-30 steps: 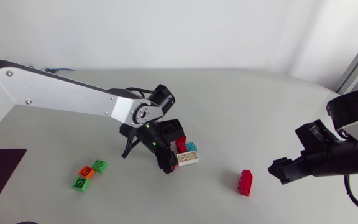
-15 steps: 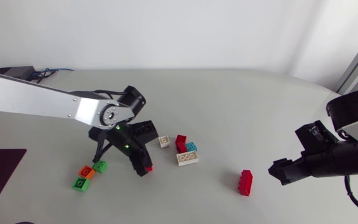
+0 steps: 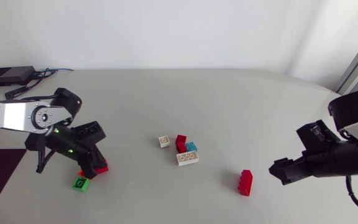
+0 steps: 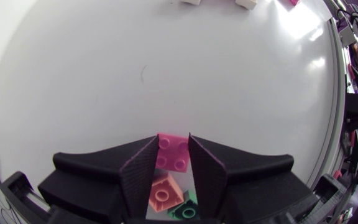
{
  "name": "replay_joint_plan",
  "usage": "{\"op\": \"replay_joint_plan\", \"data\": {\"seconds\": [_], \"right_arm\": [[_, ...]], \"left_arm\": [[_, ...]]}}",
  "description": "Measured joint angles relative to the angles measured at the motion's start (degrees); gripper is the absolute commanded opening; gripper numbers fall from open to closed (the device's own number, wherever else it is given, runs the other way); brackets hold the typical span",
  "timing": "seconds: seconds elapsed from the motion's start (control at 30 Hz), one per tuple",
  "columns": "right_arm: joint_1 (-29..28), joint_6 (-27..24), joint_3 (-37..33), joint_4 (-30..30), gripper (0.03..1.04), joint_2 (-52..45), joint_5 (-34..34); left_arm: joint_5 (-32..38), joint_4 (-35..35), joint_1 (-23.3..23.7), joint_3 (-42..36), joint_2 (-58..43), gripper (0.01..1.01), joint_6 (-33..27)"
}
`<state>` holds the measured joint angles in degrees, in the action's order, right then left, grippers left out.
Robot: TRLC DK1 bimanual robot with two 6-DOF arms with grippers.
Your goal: Sort duplo bricks by size, large to the right and small to the left
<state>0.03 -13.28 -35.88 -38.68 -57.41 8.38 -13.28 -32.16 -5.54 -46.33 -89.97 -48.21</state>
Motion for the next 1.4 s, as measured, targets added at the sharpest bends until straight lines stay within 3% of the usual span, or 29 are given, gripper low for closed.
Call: {"op": "replay_joint_plan", "data": {"seconds": [0.03,0.1,0.4,0.6,0.73,1.27,1.4], "right_arm": [[0.1,0.0,0.0,0.0,1.0,0.0,0.0],[0.4,0.0,0.0,0.0,1.0,0.0,0.0],[0.7,0.4,0.0,-0.4,1.0,0.8,0.0],[-0.1,0.3,-0.2,-0.4,1.0,0.0,-1.1],[-1.1,0.2,-2.0,-0.4,1.0,-1.8,-1.3],[-1.5,0.0,-3.8,0.0,1.0,-5.2,-1.3],[-1.5,0.0,-3.8,-0.1,1.0,-5.2,-1.3]], "left_arm": [[0.0,-0.1,0.7,0.0,0.0,0.513,-0.5],[0.0,-0.2,1.0,0.0,0.0,1.002,-0.9],[-2.5,-0.7,-7.9,-4.0,-0.1,0.987,3.1],[-3.0,-0.1,-16.2,-20.0,-9.6,0.987,7.8],[-3.0,-0.1,-19.6,-26.1,-17.6,0.985,9.1],[-3.0,-0.6,-21.2,-34.4,-27.3,0.951,10.6],[-3.0,-0.6,-21.9,-35.8,-28.8,0.852,10.8]]}}
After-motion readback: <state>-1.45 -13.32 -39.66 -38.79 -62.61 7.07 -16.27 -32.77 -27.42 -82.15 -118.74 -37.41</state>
